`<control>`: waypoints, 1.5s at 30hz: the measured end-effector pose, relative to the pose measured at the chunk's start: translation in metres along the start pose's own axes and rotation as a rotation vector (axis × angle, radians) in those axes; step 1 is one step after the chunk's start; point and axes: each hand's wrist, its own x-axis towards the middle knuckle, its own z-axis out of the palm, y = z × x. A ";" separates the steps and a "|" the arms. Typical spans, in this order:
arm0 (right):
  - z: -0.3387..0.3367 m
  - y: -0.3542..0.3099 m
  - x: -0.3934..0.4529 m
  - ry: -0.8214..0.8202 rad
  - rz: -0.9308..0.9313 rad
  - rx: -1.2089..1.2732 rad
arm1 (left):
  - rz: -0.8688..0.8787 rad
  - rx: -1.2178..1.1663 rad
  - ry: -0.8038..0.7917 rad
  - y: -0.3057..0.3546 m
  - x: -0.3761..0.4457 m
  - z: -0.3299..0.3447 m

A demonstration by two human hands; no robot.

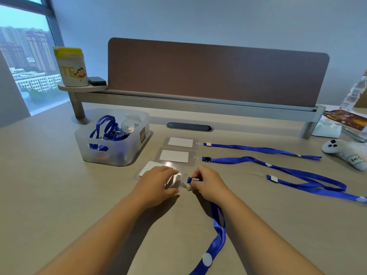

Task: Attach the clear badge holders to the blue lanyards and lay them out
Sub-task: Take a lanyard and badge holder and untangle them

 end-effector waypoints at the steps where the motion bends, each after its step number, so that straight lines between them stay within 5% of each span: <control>1: -0.002 -0.003 -0.001 -0.012 0.006 0.055 | 0.004 -0.021 0.017 0.003 0.000 -0.001; 12: -0.015 -0.014 -0.013 0.057 -0.031 0.029 | 0.101 0.040 0.222 0.028 -0.008 -0.018; 18: -0.024 -0.025 -0.021 0.101 -0.038 0.331 | 0.137 -0.091 0.358 0.034 -0.011 -0.027; 25: -0.030 -0.034 -0.027 0.141 -0.110 0.382 | 0.164 -0.139 0.400 0.041 -0.011 -0.032; 35: -0.039 -0.034 -0.030 0.242 -0.234 0.115 | 0.155 -0.122 0.340 0.050 -0.005 -0.043; 45: -0.052 -0.040 -0.038 0.334 -0.332 -0.135 | 0.206 0.213 0.317 0.056 0.006 -0.055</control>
